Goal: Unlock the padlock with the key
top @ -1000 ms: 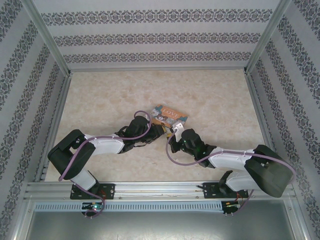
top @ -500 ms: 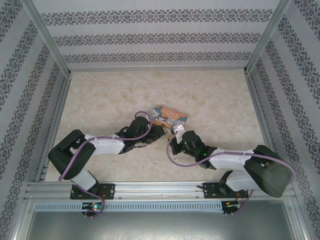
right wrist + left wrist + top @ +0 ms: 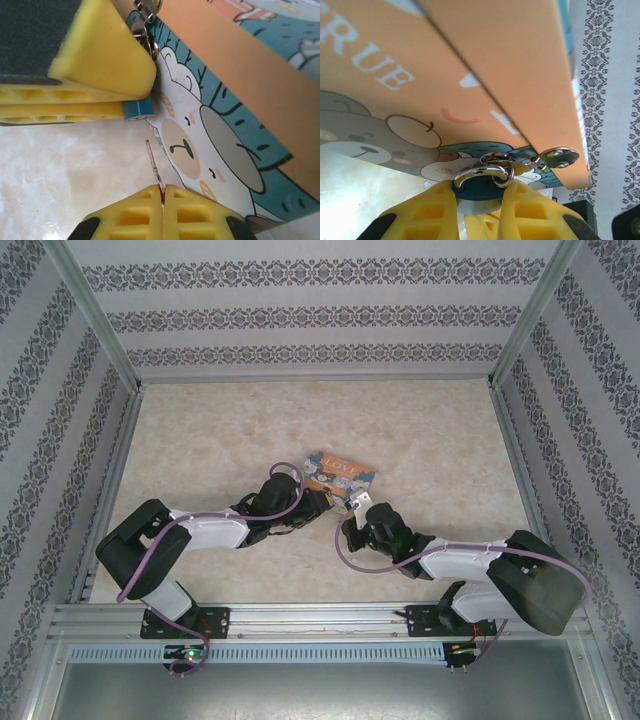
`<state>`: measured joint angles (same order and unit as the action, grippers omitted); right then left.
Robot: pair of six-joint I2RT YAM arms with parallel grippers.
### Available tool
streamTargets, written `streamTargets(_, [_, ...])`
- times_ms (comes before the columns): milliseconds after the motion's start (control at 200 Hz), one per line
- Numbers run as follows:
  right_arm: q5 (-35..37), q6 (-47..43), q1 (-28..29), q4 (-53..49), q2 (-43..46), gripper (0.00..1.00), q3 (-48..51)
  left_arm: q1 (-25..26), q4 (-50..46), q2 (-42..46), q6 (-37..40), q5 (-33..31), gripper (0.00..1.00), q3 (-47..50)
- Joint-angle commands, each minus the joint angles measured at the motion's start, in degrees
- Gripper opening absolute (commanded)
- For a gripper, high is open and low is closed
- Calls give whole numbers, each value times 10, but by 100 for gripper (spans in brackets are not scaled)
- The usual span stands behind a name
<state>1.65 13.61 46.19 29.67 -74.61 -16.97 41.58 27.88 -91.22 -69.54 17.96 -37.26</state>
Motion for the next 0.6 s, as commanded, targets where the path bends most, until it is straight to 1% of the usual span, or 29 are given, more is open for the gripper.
streamTargets(0, [-3, 12, -10, 13, 8, 0, -7, 9, 24, 14, 3, 2, 5, -10])
streamTargets(295, [-30, 12, -16, 23, 23, 0, -9, 9, 26, 13, 3, 4, 5, -10])
streamTargets(595, [-45, 15, -20, 33, 12, 0, -21, 9, 29, 12, 2, 6, 5, -11])
